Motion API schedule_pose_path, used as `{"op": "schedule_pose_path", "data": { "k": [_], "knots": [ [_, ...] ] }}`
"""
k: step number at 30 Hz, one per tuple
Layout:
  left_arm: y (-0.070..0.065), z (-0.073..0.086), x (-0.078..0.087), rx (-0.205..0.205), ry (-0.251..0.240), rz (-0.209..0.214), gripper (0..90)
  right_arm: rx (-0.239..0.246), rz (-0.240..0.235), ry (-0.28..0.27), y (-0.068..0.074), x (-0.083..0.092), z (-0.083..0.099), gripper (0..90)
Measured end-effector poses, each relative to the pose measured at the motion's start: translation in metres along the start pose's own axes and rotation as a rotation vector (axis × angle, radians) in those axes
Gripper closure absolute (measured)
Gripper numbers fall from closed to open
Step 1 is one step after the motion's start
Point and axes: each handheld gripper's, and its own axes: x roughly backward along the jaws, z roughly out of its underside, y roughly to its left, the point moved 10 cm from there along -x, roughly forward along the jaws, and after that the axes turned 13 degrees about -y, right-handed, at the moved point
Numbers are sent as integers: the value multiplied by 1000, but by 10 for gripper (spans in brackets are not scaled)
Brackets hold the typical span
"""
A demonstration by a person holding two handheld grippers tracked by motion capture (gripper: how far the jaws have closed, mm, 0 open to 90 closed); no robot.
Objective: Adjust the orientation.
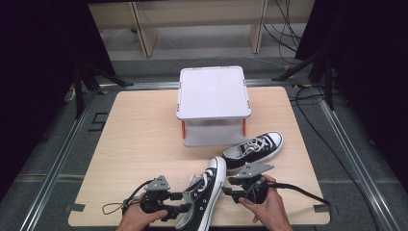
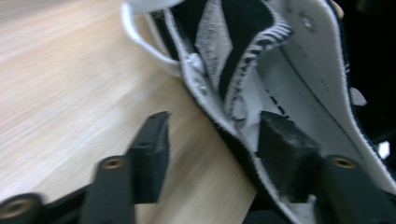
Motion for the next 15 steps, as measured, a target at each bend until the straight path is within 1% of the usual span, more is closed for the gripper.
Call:
{"op": "schedule_pose_path", "data": {
  "k": [1,2,3,4,5,6,7,8,9,10,11,12,13,14,15],
  "knots": [
    [-3,-1,-4,-21,-3,1,633,-27,-10,-16,-1,-5,-3,611],
    [-5,-2,-5,-31,-3,8,674,-29,-17,-18,-2,-7,-5,616],
    [-5,-2,-5,-31,-3,8,692,-38,-31,-24,-2,-8,-7,620],
    [-9,-1,-7,-69,-1,-1,705,-43,-53,-29,-2,-10,-8,624],
    [-9,-1,-7,-69,-1,-1,721,-43,-53,-29,-2,-10,-8,624],
    [-12,1,-8,-82,3,-1,732,-80,-80,-41,0,-12,-11,637],
    [-12,1,-8,-82,3,-1,733,-80,-80,-41,0,-12,-11,637],
    [-15,2,-9,-68,-3,11,733,-86,-80,-35,-2,-13,-12,638],
    [-15,2,-9,-68,-3,11,732,-86,-80,-35,-2,-13,-12,638],
    [-22,1,-11,-55,-10,33,732,-63,-56,-17,-8,-12,-12,647],
    [-24,2,-12,-62,-3,40,730,-58,-46,-14,-9,-12,-11,658],
    [-28,2,-14,-69,-12,43,726,-46,-30,-2,-12,-12,-10,663],
    [-28,2,-14,-69,-12,43,719,-46,-30,-2,-12,-12,-10,663],
    [-31,1,-14,-82,-9,41,717,-35,-14,3,-15,-12,-10,660],
    [-31,1,-14,-82,-9,41,711,-35,-14,3,-15,-12,-10,660]
  ]
}}
